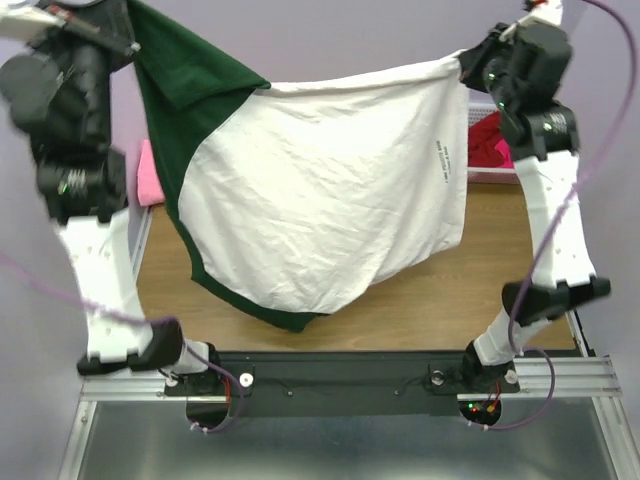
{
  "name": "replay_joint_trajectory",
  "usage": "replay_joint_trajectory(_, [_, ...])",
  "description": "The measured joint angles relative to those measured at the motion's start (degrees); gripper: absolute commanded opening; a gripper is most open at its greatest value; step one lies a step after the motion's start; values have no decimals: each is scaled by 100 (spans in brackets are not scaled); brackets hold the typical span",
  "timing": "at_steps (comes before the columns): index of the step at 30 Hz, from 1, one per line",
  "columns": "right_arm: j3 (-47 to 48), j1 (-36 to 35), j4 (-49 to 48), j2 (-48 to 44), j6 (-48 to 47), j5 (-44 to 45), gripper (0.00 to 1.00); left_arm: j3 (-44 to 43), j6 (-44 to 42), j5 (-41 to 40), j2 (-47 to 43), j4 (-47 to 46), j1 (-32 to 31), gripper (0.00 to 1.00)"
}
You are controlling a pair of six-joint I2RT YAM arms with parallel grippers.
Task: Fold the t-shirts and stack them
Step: Flatten the tshirt out
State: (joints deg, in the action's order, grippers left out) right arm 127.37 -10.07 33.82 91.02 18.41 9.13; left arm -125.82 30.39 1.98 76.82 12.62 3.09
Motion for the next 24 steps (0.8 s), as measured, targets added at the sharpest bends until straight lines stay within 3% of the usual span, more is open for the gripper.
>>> replay_joint_trajectory(7, [608,2,94,1287,85,-382,1,-651,264,374,1731,352,0,0])
replay_joint_trajectory(12, [822,2,-133,1080,122,-501,1,-879,334,402,1801,463,0,0])
replay_joint_trajectory(19, [-433,4,-1082,-761,85,-542,1,-684,341,424,404,-258,0,0])
replay_joint_trajectory(21, [-1156,9,-1408,-1390,72,-551,1,-280,278,409,-192,-546,2,0])
replay_joint_trajectory(24, [-2382,26,-1598,-2245,52,-566,1,1303,170,367,-1427,-1016,2,0])
